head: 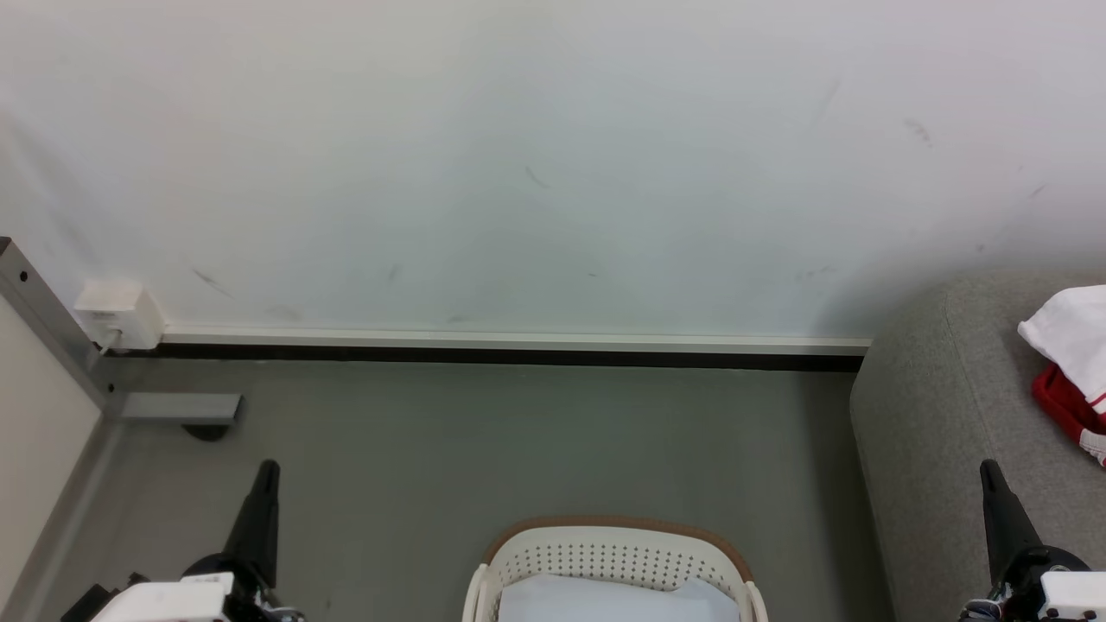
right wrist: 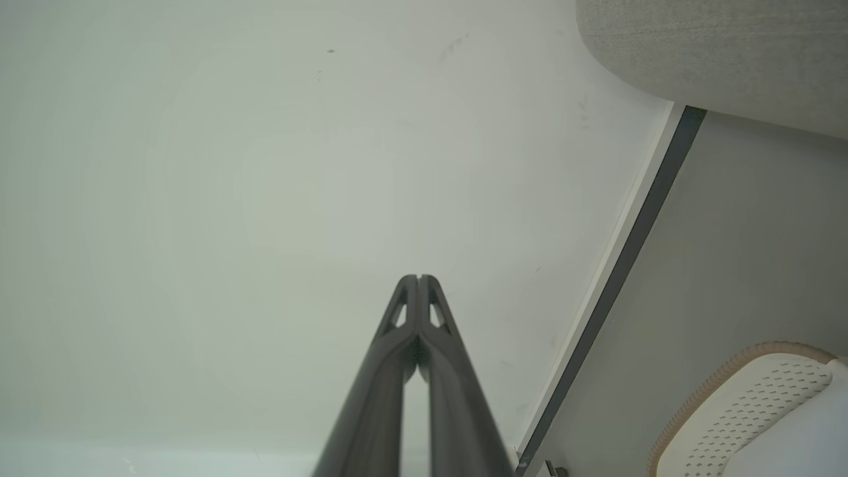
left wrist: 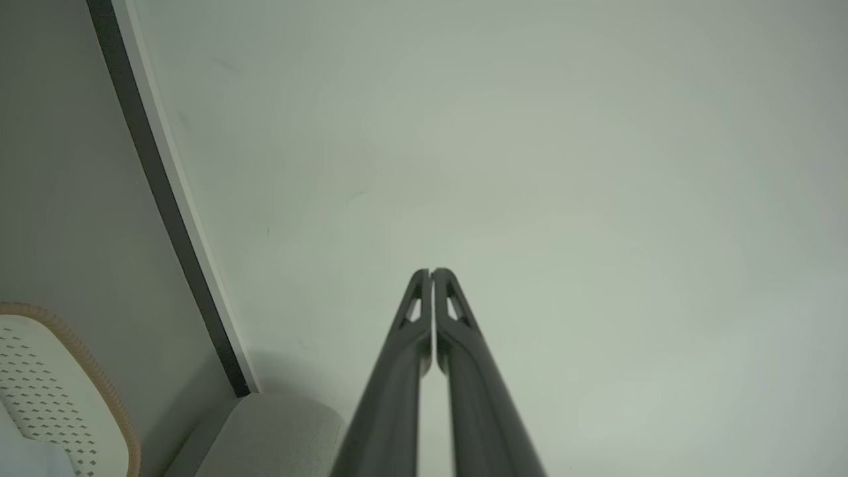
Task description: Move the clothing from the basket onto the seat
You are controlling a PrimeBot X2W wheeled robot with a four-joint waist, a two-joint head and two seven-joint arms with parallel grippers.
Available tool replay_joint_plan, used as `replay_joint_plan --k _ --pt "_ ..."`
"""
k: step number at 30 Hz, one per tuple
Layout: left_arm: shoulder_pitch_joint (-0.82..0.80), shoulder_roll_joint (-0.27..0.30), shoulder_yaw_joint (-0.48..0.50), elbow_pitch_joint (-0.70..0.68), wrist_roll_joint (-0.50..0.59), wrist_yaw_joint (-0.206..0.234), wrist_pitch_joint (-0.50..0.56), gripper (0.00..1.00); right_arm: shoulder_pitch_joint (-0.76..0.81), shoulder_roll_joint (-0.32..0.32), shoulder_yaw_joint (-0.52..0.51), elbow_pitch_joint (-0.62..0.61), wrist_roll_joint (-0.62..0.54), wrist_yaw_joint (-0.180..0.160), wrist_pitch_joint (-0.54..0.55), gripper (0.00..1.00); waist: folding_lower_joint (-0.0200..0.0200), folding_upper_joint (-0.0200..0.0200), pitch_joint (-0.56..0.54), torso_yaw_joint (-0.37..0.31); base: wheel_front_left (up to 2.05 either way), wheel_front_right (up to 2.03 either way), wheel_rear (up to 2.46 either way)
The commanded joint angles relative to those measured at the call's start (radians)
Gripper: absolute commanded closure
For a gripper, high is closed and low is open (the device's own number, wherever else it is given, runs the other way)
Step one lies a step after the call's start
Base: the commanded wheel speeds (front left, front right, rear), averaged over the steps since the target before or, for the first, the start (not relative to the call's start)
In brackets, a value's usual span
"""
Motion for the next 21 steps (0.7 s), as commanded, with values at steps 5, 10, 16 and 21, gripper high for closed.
replay_joint_plan --k 5,10,16,21 --pt "-0.008 0.002 0.003 -0.002 -0.014 -0.002 0.004 1.00 -0.013 -0.007 -0.001 -0.004 0.002 -0.002 0.003 1.00 0.0000 -0.0001 0.000 0.000 0.00 0.00 0.00" --pt "-0.008 0.002 0.002 -0.002 -0.014 -0.002 0.004 1.00 -0.013 -0.007 -0.001 -0.004 0.002 -0.002 0.003 1.00 0.0000 -0.0001 0.000 0.000 0.00 0.00 0.00" --pt "-0.008 0.002 0.002 -0.002 -0.014 -0.002 0.003 1.00 -0.013 -0.007 -0.001 -0.004 0.002 -0.002 0.003 1.00 0.0000 -0.0001 0.000 0.000 0.00 0.00 0.00" --pt "-0.008 0.002 0.002 -0.002 -0.014 -0.002 0.003 1.00 -0.013 -0.007 -0.001 -0.004 0.002 -0.002 0.003 1.00 0.0000 -0.0001 0.000 0.000 0.00 0.00 0.00"
